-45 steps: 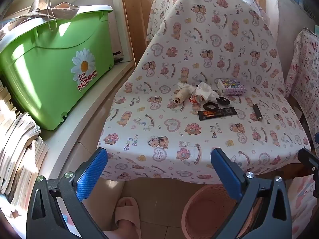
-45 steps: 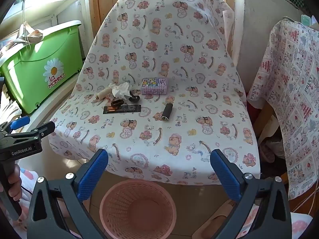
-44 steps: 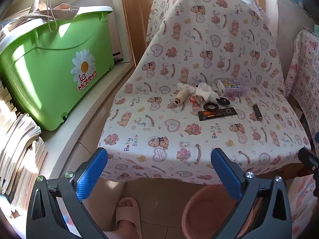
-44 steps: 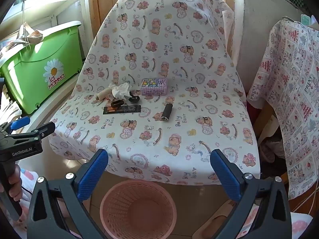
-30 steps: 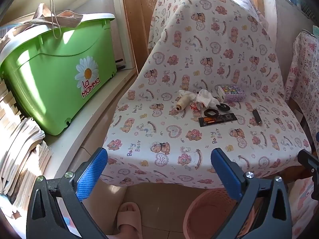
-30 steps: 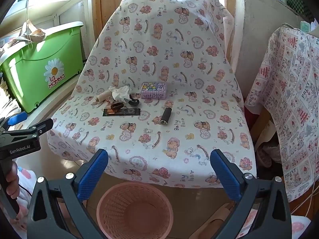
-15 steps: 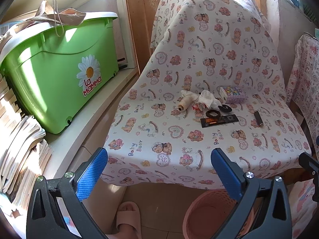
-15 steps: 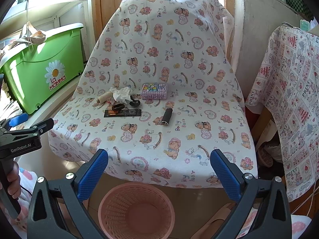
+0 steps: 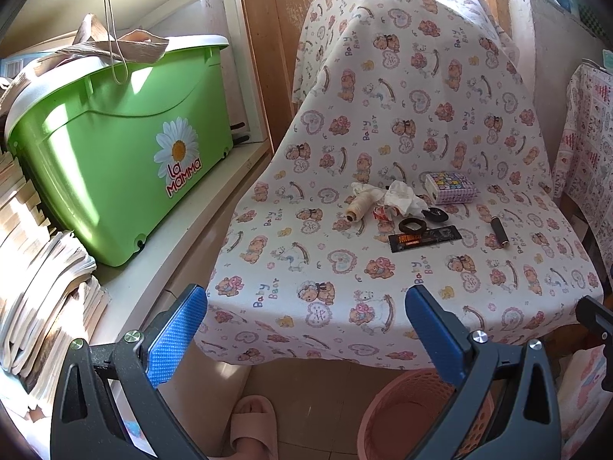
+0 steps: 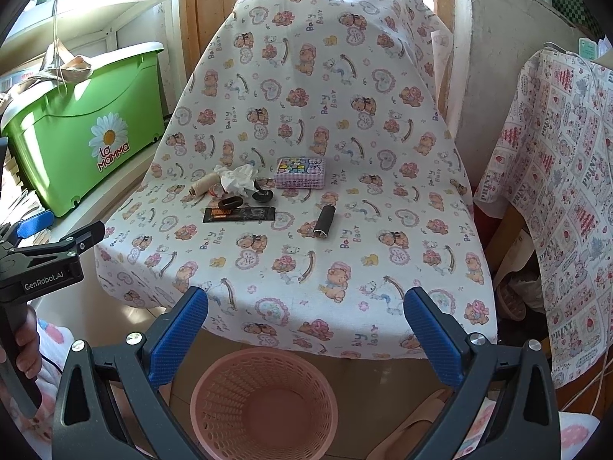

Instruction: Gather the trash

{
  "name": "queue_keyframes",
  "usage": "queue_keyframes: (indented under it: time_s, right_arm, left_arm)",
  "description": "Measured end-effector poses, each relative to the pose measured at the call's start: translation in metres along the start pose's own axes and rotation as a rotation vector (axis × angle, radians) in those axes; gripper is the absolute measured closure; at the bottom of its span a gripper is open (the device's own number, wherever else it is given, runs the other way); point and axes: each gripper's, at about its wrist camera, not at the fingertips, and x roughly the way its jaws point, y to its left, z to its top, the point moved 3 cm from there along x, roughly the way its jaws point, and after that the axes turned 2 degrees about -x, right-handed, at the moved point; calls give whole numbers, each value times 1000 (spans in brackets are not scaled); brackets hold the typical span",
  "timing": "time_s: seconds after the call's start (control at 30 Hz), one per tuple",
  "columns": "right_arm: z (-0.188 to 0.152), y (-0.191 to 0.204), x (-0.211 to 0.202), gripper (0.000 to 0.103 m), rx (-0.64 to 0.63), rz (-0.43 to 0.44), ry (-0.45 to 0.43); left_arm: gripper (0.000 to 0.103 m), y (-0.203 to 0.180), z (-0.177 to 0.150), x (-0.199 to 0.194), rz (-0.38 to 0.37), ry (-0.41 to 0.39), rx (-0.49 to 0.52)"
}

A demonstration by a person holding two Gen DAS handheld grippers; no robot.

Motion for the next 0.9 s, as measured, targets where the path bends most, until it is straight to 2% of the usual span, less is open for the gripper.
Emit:
queue_keyframes:
  time_s: [0.17, 0.3, 0.47, 0.8, 0.9]
  right_arm:
    - [0, -2, 0, 0, -2, -5, -4]
    - [-1, -2, 0, 0, 0, -5, -2]
    - [0, -2, 3, 0, 6, 4, 8]
    - [0, 0, 4, 0, 5, 19, 4]
    - [0, 1, 4, 0, -5, -3, 5]
  left_arm:
    - [0, 3, 0, -4, -16, -14, -24]
    - [0, 6, -2, 2, -32, 25, -52]
    - [0, 8, -6, 8, -15, 52, -56]
    - [0, 1, -7, 9, 8, 46, -6]
    - [0, 0, -7, 9, 5, 39, 2]
